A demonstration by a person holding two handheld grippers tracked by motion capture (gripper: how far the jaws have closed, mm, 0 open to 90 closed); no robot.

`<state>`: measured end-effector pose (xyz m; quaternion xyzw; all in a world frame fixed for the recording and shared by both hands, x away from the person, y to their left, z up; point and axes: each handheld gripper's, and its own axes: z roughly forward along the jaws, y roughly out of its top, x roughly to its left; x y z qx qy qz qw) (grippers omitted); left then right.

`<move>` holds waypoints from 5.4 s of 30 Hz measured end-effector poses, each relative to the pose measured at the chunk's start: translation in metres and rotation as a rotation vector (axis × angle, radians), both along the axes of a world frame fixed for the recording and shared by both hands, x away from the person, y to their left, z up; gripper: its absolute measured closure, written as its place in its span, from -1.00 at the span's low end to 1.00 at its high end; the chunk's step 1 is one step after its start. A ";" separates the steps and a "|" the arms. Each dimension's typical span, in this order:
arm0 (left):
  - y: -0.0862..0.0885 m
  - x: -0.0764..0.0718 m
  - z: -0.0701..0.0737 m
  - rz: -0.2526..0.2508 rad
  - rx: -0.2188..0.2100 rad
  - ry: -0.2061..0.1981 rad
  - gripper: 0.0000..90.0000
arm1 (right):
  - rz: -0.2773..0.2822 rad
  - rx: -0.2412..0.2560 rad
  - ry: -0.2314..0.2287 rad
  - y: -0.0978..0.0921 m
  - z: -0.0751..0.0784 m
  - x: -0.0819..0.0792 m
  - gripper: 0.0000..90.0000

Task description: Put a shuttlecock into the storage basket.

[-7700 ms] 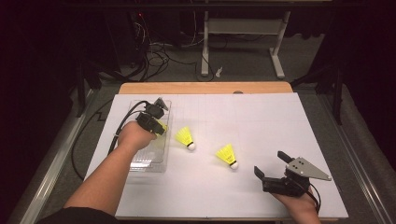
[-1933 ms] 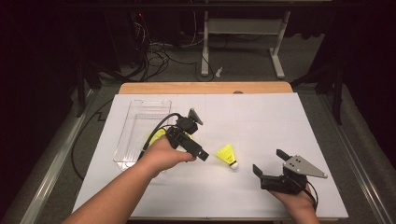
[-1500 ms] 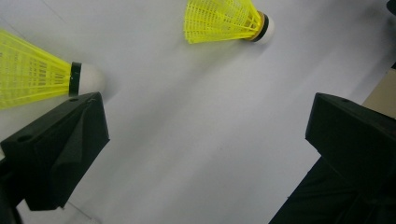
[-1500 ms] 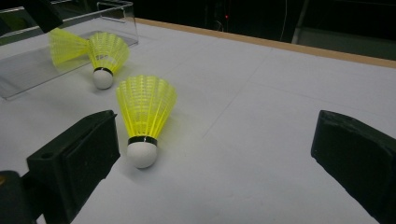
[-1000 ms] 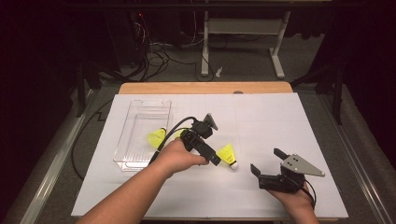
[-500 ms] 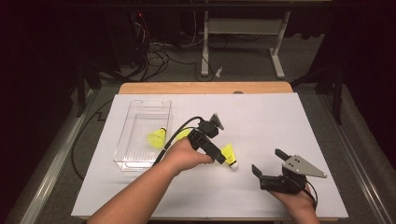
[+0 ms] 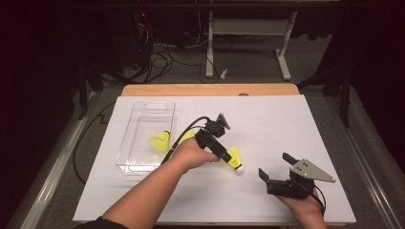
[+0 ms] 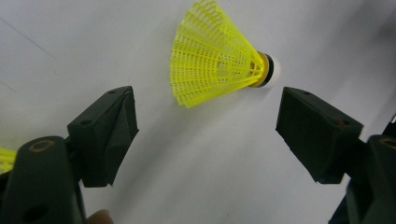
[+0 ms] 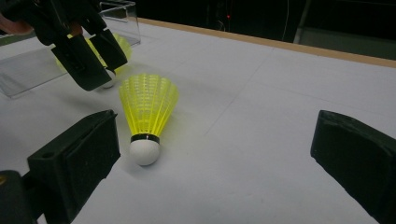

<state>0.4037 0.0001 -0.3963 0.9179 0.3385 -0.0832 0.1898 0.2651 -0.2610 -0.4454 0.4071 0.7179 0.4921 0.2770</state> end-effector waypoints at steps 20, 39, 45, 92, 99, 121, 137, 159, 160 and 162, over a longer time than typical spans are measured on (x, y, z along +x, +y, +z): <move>-0.018 0.004 -0.009 -0.056 -0.006 0.006 0.12 | 0.004 -0.002 -0.001 0.000 0.000 0.000 -0.96; -0.016 0.004 -0.011 -0.080 0.017 -0.009 0.74 | 0.003 -0.001 0.000 0.000 0.000 0.000 -0.94; -0.016 0.004 -0.012 -0.091 0.014 -0.004 0.90 | 0.003 -0.002 -0.001 0.000 0.000 0.000 -0.94; 0.010 -0.011 0.026 -0.079 -0.051 -0.079 1.00 | 0.008 -0.008 0.000 0.001 -0.001 0.001 -0.94; 0.025 -0.013 0.038 -0.055 -0.042 -0.102 1.00 | 0.009 -0.009 0.000 0.002 -0.001 0.001 -0.93; 0.071 -0.017 0.067 0.043 -0.007 -0.167 1.00 | 0.012 -0.011 0.000 0.003 -0.001 0.001 -0.93; 0.120 -0.016 0.084 0.129 0.002 -0.193 1.00 | 0.015 -0.013 0.002 0.003 -0.001 0.002 -0.93; 0.185 -0.022 0.093 0.253 0.037 -0.222 1.00 | 0.018 -0.014 0.005 0.005 -0.002 0.002 -0.93; 0.188 -0.023 0.093 0.258 0.039 -0.223 1.00 | 0.018 -0.014 0.005 0.005 -0.002 0.002 -0.93; 0.195 -0.023 0.092 0.277 0.046 -0.227 1.00 | 0.018 -0.014 0.005 0.005 -0.002 0.002 -0.93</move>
